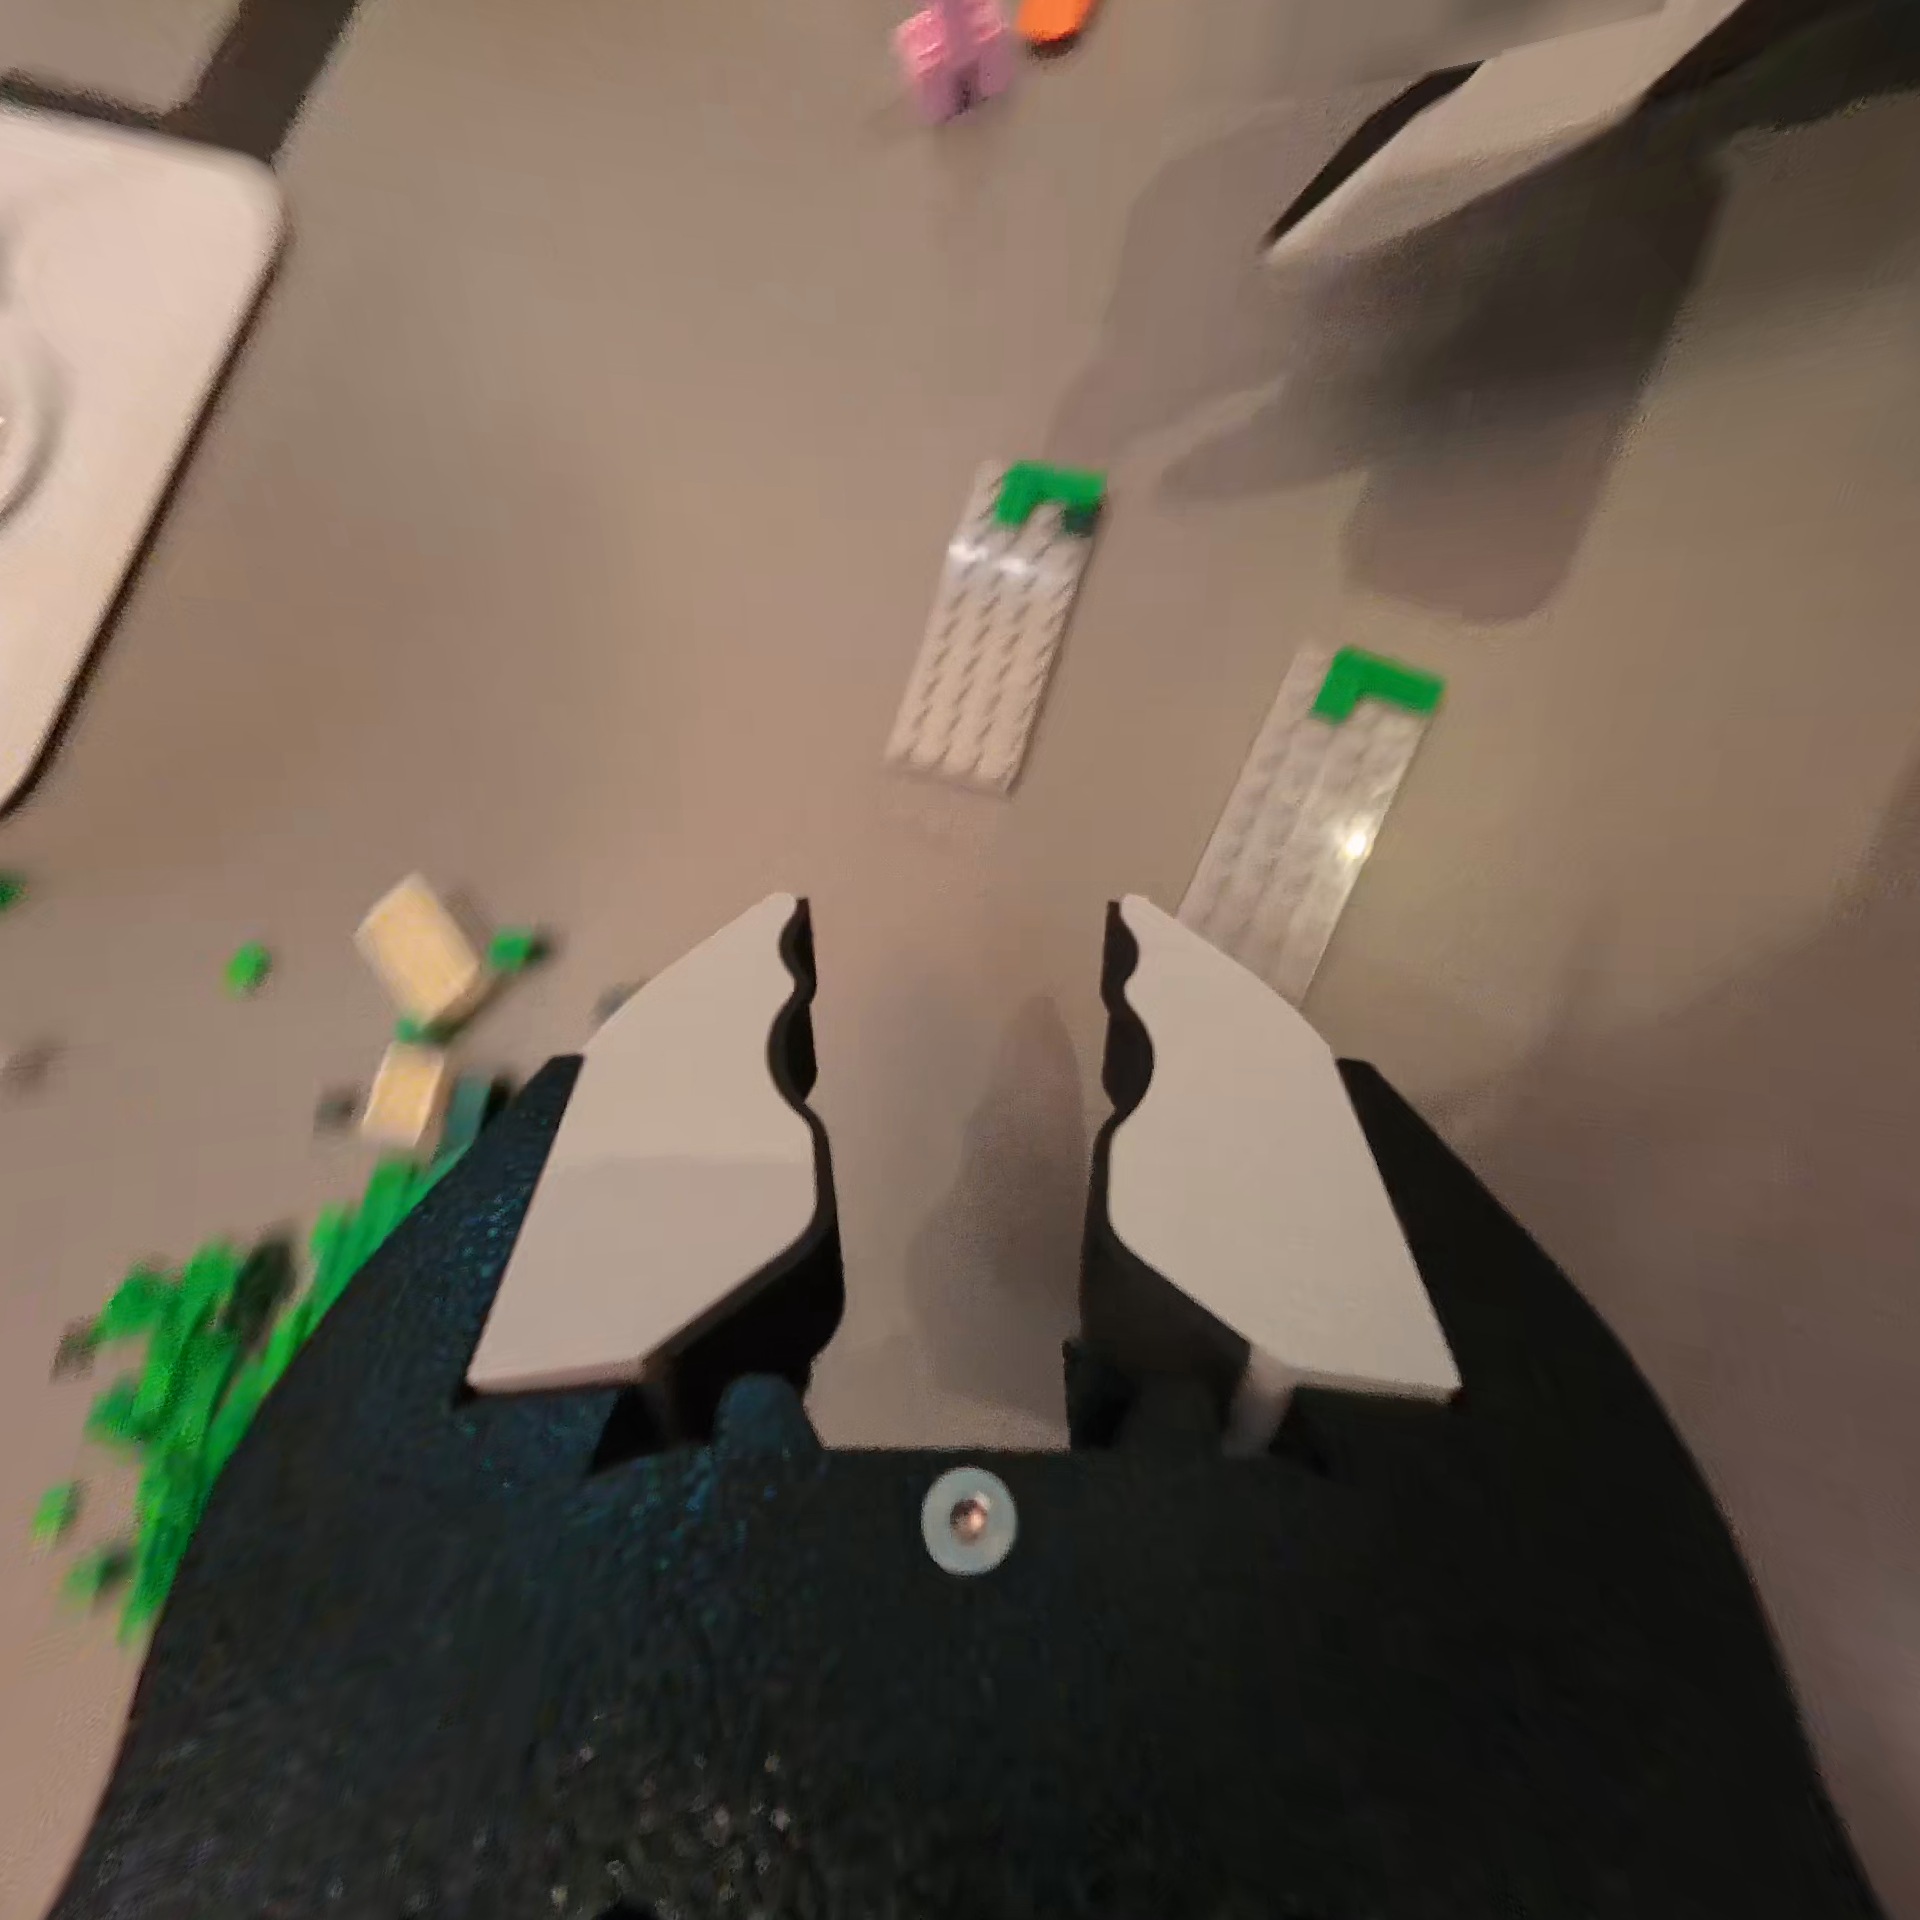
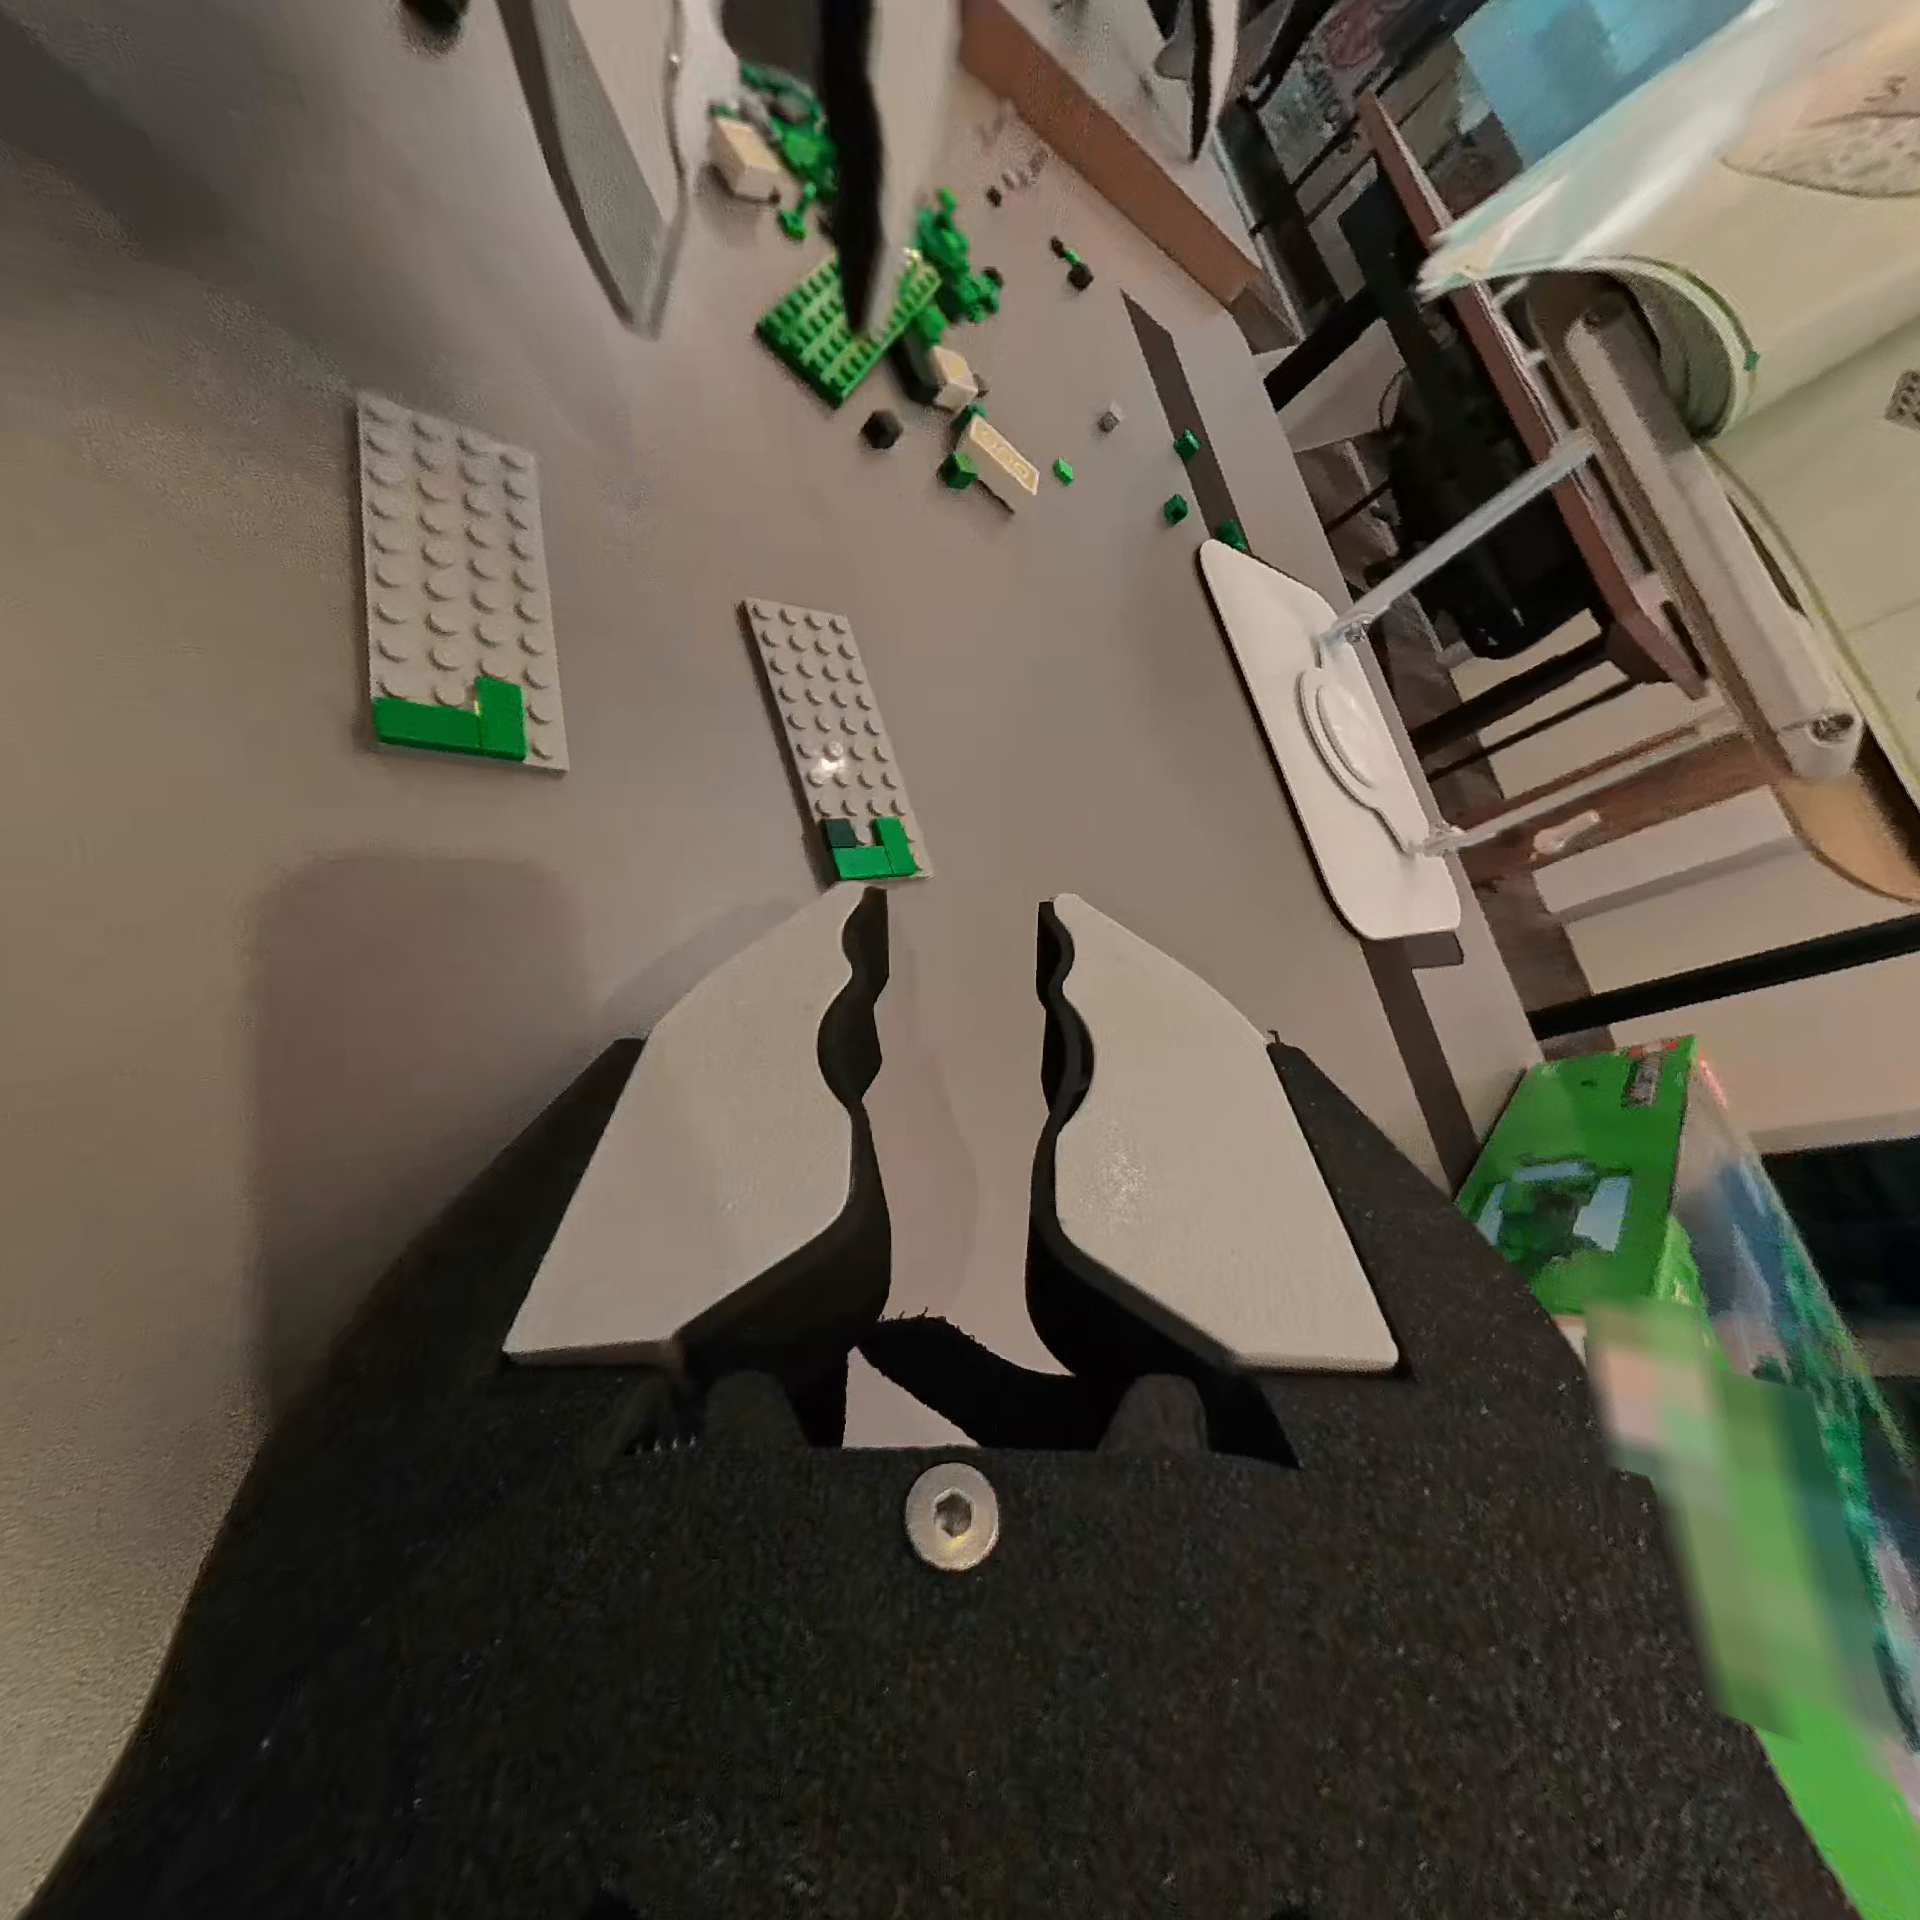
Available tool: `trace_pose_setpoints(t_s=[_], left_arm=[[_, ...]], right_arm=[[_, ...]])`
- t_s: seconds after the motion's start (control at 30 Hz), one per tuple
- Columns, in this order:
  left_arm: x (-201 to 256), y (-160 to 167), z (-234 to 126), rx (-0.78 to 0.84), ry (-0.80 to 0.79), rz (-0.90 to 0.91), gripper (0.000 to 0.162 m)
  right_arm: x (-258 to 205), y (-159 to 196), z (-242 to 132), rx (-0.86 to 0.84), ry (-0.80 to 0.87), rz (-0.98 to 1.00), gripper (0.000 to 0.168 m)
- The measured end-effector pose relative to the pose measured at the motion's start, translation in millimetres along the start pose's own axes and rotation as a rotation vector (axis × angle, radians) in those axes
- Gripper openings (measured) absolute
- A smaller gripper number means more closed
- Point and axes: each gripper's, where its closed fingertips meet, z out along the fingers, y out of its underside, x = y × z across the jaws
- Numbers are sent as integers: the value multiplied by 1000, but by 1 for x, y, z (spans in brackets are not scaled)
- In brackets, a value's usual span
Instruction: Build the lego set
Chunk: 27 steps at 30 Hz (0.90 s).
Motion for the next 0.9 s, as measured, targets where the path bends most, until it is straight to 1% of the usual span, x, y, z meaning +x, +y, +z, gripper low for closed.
trace_pose_setpoints(t_s=[0.1, 0.17, 0.23, 0.3, 0.33, 0.4, 0.47, 0.57, 0.6, 0.67, 0.7, 0.77, 0.83, 0.9], left_arm=[[-30, 49, -45, 1, -143, -199, 45], [-49, 81, -65, -17, -192, -328, 42], [-65, 108, -78, -68, -236, -342, 36], [-79, 123, -86, -105, -248, -303, 29], [-85, 128, -88, -126, -248, -304, 28], [-92, 132, -86, -152, -219, -313, 27], [-98, 133, -81, -164, -222, -288, 21], [-99, 140, -72, -218, -189, -278, 20], [-101, 141, -71, -215, -196, -281, 20], [-104, 132, -67, -139, -182, -287, 19], [-105, 126, -64, -105, -175, -263, 18], [-104, 119, -58, -87, -142, -158, 17], [-102, 117, -51, -112, -105, -56, 13], [-105, 122, -46, -164, -82, -19, 10]], right_arm=[[4, -2, -4, 21, 3, 88, 24], [5, -3, -5, 36, 1, 146, 23], [5, -4, -5, 43, -3, 184, 22], [4, -4, -4, 39, -7, 199, 22], [4, -3, -4, 37, -10, 202, 21], [3, -3, -4, 33, -15, 202, 21], [2, -1, -4, 27, -19, 202, 19], [1, 2, -3, 17, -28, 205, 19], [1, 3, -3, 17, -30, 207, 18], [1, 3, -3, 19, -37, 210, 17], [1, 4, -3, 17, -37, 212, 17], [1, 6, -1, 14, -44, 218, 16], [1, 6, 0, 16, -51, 230, 16], [1, 6, -1, 20, -54, 238, 16]])
